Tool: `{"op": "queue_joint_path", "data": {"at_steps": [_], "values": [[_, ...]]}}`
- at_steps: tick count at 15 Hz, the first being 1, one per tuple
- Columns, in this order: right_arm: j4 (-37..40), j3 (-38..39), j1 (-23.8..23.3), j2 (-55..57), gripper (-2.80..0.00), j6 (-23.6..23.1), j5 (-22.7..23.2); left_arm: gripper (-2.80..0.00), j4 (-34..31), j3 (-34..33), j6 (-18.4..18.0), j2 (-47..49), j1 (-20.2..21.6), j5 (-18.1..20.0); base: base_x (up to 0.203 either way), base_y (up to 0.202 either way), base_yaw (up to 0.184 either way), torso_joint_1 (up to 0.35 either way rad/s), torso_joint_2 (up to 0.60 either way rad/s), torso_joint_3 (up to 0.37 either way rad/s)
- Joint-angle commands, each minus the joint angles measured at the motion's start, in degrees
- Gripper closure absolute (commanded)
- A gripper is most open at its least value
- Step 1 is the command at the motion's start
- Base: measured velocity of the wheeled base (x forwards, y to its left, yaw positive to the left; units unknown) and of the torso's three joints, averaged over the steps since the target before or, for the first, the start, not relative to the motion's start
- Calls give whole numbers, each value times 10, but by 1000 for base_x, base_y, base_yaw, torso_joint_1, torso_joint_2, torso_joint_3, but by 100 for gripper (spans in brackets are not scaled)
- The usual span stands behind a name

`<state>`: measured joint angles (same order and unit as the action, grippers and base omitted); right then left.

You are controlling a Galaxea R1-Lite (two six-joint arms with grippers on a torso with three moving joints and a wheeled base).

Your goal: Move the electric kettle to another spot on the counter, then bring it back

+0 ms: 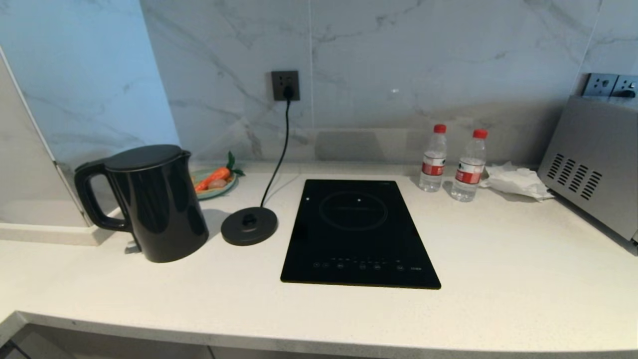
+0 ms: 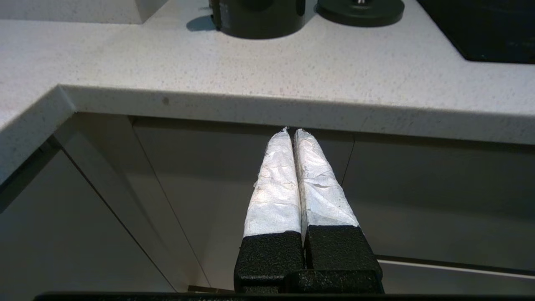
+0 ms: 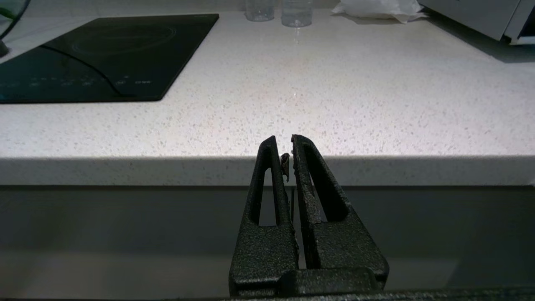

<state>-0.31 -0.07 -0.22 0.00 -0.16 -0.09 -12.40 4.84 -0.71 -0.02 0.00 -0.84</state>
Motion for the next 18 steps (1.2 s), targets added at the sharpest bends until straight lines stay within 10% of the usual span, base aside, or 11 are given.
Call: {"op": "queue_joint_path", "data": {"at_steps": [1,18], "values": [[0,0,0,0,0,0,0,0,-1,0,0,1,0,0,0,0,0,-170,538,366],[0,0,0,0,0,-1,0,0,-1,0,0,1,0,0,0,0,0,-82,413,325]]}}
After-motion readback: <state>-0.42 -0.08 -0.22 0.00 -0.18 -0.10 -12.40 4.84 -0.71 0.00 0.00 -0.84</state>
